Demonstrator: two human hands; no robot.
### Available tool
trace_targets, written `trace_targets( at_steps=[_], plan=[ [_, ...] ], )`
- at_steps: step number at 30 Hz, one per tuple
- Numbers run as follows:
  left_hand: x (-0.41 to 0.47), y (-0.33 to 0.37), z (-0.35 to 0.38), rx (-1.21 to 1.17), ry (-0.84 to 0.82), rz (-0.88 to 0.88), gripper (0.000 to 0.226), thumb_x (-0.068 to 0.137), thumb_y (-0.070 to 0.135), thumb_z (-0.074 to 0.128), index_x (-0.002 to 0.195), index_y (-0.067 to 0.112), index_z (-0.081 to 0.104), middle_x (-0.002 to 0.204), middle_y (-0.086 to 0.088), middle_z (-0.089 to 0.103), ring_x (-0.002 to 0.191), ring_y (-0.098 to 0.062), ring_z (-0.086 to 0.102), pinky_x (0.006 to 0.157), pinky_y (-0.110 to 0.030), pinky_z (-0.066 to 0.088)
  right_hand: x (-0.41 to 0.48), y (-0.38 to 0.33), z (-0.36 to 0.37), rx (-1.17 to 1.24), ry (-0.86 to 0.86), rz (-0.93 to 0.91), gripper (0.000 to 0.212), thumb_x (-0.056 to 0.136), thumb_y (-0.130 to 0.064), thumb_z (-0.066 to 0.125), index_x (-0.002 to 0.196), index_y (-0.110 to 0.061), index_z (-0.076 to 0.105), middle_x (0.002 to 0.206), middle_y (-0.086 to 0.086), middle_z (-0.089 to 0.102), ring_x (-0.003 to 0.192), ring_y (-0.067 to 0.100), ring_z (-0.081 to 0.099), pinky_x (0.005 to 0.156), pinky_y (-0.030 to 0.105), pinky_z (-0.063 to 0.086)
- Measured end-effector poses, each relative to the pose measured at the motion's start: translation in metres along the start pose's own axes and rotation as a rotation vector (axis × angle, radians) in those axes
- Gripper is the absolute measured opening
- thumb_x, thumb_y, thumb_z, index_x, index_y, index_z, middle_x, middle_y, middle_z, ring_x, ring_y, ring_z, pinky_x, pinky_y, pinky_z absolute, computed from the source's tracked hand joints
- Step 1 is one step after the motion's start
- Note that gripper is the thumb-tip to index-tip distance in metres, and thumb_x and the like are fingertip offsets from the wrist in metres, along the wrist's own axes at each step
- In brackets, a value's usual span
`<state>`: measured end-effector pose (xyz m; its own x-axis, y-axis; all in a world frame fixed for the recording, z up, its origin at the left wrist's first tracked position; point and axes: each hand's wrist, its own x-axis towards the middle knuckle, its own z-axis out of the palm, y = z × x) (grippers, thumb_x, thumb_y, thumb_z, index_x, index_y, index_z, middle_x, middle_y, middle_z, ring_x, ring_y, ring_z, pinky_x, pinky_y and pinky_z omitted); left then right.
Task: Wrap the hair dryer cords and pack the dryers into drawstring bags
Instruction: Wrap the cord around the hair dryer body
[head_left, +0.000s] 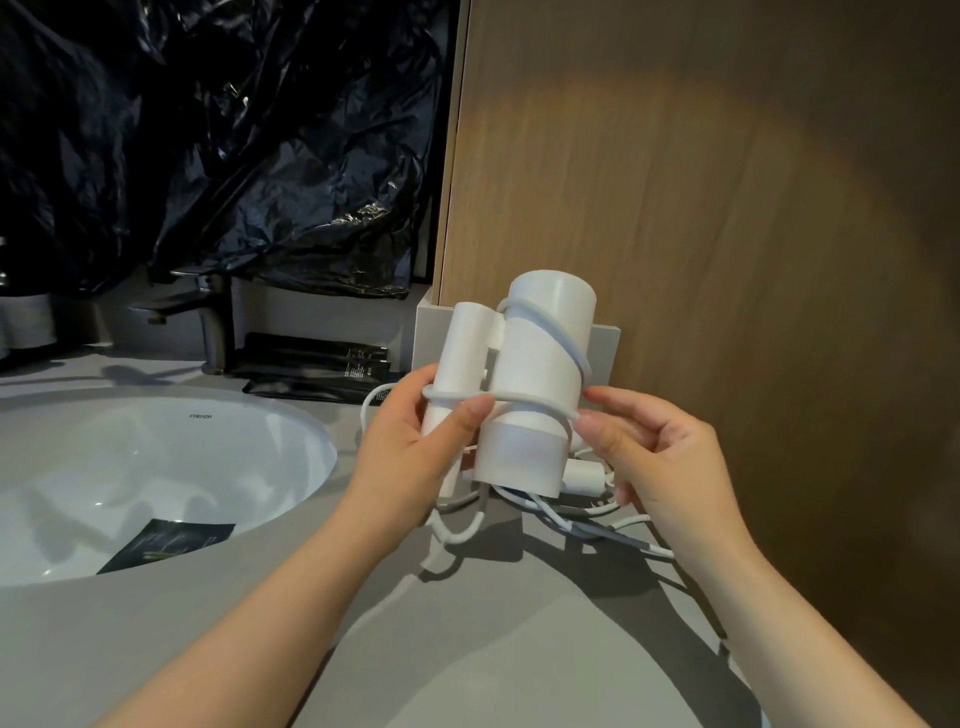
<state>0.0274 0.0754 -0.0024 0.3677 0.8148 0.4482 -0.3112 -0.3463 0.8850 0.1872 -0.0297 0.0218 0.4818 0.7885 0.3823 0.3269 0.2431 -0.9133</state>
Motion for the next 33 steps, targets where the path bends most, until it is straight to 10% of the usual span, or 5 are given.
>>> trace_targets(
  at_steps=[11, 19, 24, 27, 33],
  plan=[
    [0.004, 0.0, -0.004, -0.172, -0.212, -0.162, 0.051, 0.081, 0.04, 0.058, 0.122, 0.009, 0.058, 0.088, -0.007, 0.069, 0.07, -0.015, 0.066, 0.058, -0.026, 0.056, -0.007, -0.007, -0.011, -0.123, -0.169, 0.025, 0.044, 0.069, -0.042, 0.061, 0.11, -0.027, 0.065, 0.073, -0.015, 0.071, 0.05, 0.009, 0.061, 0.04, 0.018, 0.045],
    [0.001, -0.008, -0.005, 0.192, -0.064, -0.011, 0.048, 0.081, 0.057, 0.043, 0.113, 0.029, 0.066, 0.101, -0.008, 0.069, 0.078, -0.008, 0.065, 0.058, -0.012, 0.049, -0.008, -0.019, -0.003, -0.182, -0.074, -0.023, 0.031, 0.06, -0.047, 0.066, 0.084, -0.029, 0.07, 0.067, -0.01, 0.07, 0.038, 0.007, 0.052, 0.037, 0.014, 0.041],
    [0.001, -0.006, -0.004, 0.172, -0.125, 0.03, 0.04, 0.092, 0.056, 0.045, 0.127, 0.041, 0.057, 0.108, 0.006, 0.07, 0.096, -0.014, 0.066, 0.073, -0.031, 0.055, -0.005, -0.022, -0.002, -0.219, -0.017, -0.053, 0.04, 0.057, -0.055, 0.067, 0.082, -0.025, 0.073, 0.066, -0.01, 0.07, 0.042, 0.005, 0.055, 0.038, 0.015, 0.041],
    [-0.002, -0.009, -0.005, 0.239, -0.211, -0.037, 0.067, 0.069, 0.071, 0.057, 0.13, 0.049, 0.043, 0.12, 0.021, 0.062, 0.102, 0.008, 0.06, 0.08, -0.021, 0.051, -0.006, -0.02, -0.002, -0.231, 0.002, -0.042, 0.044, 0.054, -0.059, 0.066, 0.08, -0.026, 0.074, 0.068, -0.009, 0.07, 0.043, 0.004, 0.055, 0.038, 0.014, 0.041],
    [-0.004, -0.013, -0.006, 0.302, -0.212, -0.073, 0.107, 0.034, 0.063, 0.078, 0.132, 0.041, 0.039, 0.116, 0.017, 0.061, 0.103, -0.007, 0.063, 0.085, -0.034, 0.056, -0.009, -0.02, -0.003, -0.25, -0.058, -0.064, 0.036, 0.06, -0.052, 0.067, 0.082, -0.025, 0.074, 0.065, -0.009, 0.069, 0.042, 0.006, 0.054, 0.039, 0.015, 0.041]
  ],
)
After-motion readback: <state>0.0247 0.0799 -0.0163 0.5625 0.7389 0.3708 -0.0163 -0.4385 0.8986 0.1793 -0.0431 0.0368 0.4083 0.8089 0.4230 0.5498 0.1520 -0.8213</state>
